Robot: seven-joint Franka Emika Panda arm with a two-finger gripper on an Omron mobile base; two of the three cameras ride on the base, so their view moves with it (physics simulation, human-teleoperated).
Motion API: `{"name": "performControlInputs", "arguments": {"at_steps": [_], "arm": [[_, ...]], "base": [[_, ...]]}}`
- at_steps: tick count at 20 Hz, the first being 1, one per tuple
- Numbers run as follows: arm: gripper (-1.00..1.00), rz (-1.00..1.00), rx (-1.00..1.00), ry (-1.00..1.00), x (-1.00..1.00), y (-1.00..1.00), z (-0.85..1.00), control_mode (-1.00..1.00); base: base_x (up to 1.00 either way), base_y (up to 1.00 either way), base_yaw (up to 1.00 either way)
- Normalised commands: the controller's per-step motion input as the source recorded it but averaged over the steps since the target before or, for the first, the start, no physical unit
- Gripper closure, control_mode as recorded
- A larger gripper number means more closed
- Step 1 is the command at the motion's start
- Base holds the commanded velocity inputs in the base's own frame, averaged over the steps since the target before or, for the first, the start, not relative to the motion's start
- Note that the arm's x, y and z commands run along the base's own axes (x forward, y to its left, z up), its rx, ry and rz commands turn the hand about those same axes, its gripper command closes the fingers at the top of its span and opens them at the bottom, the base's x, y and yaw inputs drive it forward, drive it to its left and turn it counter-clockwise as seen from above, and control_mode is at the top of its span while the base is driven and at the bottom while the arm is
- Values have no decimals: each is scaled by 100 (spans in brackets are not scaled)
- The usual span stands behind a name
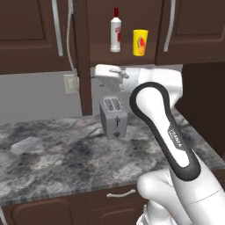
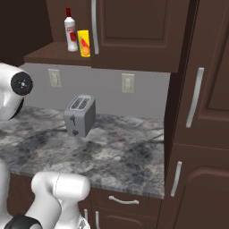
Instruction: Open the cabinet directly in front. Then move the liquor and the cup to the dining counter with the candle on it.
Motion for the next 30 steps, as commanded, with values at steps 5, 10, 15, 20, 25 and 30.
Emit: {"name": "performControlInputs", "arguments": {"at_steps": [5,10,15,20,25,30], "arm": [[-100,-18,7,5,9,78,-26,-100],[-100,-3,-3,0,-2,-69,25,-100],[-100,-1,-30,1,0,-100,18,-100],[-100,0,-43,-1,-7,-100,-1,-100],[-100,-1,-35,-12,-19,-100,-3,-100],[-100,-6,-4,-18,4,-97,-6,-100]], "base": [[0,0,0],[0,0,0],[0,0,0],[0,0,0],[0,0,0],[0,0,0]]}}
